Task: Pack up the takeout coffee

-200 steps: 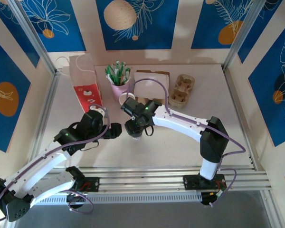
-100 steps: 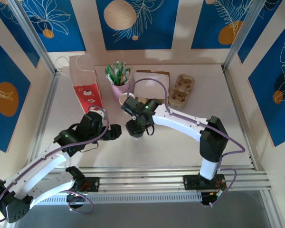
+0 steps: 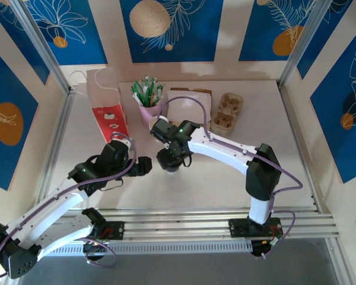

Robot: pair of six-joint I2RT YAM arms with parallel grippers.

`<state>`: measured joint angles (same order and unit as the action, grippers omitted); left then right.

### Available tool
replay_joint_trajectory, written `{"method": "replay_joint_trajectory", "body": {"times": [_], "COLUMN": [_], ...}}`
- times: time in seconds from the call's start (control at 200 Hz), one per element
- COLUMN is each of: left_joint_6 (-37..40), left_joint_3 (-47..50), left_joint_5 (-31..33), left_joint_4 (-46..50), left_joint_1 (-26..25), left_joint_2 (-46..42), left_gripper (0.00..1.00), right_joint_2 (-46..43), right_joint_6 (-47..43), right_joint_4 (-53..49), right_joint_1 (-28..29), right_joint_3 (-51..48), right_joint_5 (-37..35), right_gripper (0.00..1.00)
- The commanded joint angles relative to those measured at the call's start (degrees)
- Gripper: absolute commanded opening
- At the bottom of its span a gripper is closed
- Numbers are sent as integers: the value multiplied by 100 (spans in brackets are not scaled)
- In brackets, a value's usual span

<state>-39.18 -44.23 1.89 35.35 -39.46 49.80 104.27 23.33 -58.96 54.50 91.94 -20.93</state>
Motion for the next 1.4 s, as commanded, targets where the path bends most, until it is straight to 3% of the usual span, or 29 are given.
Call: {"method": "replay_joint_trajectory", "body": {"times": [0.0,0.4,0.54,0.705,1.396], "left_joint_6": [-90,-132,-268,-345,-187], "left_joint_3": [48,105,261,391,555], "left_joint_5": [-92,-196,-365,-427,-462], "left_joint_4": [-55,-98,-214,-336,-116], "left_joint_1": [95,144,154,166,456], "left_joint_2": [-23,3,-14,3,-255], "left_gripper": [84,84,84,84,84], "right_joint_2": [68,52,-361,-626,-181], "right_joint_6": [-127,-233,-221,-429,-503], "right_joint_4": [-239,-458,-346,-107,148], "right_joint_1": [-27,-40,-148,-25,142], "right_joint_3": [276,663,420,-63,-108], "right_joint_5": [114,32,203,166,36], "right_gripper": [81,83,78,78,81]}}
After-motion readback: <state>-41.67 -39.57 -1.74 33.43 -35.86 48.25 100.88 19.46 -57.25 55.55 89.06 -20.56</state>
